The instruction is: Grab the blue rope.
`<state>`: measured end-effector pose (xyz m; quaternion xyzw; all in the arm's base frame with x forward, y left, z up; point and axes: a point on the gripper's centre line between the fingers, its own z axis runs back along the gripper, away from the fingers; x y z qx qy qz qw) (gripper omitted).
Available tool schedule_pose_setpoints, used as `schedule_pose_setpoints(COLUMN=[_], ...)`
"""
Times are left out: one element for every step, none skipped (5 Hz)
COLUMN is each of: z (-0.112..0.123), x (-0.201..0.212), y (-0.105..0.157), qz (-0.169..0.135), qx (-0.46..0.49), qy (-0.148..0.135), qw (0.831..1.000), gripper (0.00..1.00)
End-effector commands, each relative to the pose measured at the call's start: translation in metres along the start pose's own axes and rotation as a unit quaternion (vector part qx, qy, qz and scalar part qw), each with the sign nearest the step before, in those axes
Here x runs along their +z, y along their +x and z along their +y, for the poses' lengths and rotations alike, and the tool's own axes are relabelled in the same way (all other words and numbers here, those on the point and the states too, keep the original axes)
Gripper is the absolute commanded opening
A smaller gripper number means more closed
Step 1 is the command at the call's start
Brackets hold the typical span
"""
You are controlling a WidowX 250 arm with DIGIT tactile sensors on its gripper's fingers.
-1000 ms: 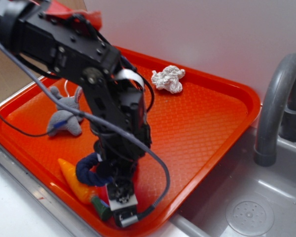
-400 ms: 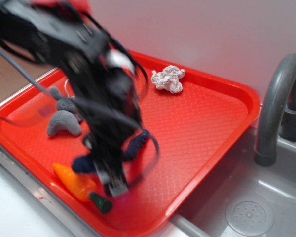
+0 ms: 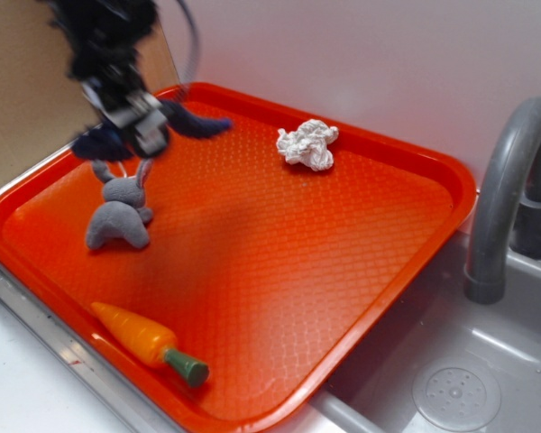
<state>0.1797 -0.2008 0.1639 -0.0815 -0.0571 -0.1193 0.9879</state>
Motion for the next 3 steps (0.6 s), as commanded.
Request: schedule_pose_setpoints(z=[0.0641, 0.0715, 0.0667], x=[0.0845, 0.0817, 0.0749], y=[-0.0268, -0.0267, -0.0224], qz=[-0.095, -0.122, -0.090], qx=[0.081, 0.123, 0.097], qy=[0.069, 0.068, 0.068], qw=[0.990, 0.983, 0.989], gripper=[0.00, 0.00, 0.00])
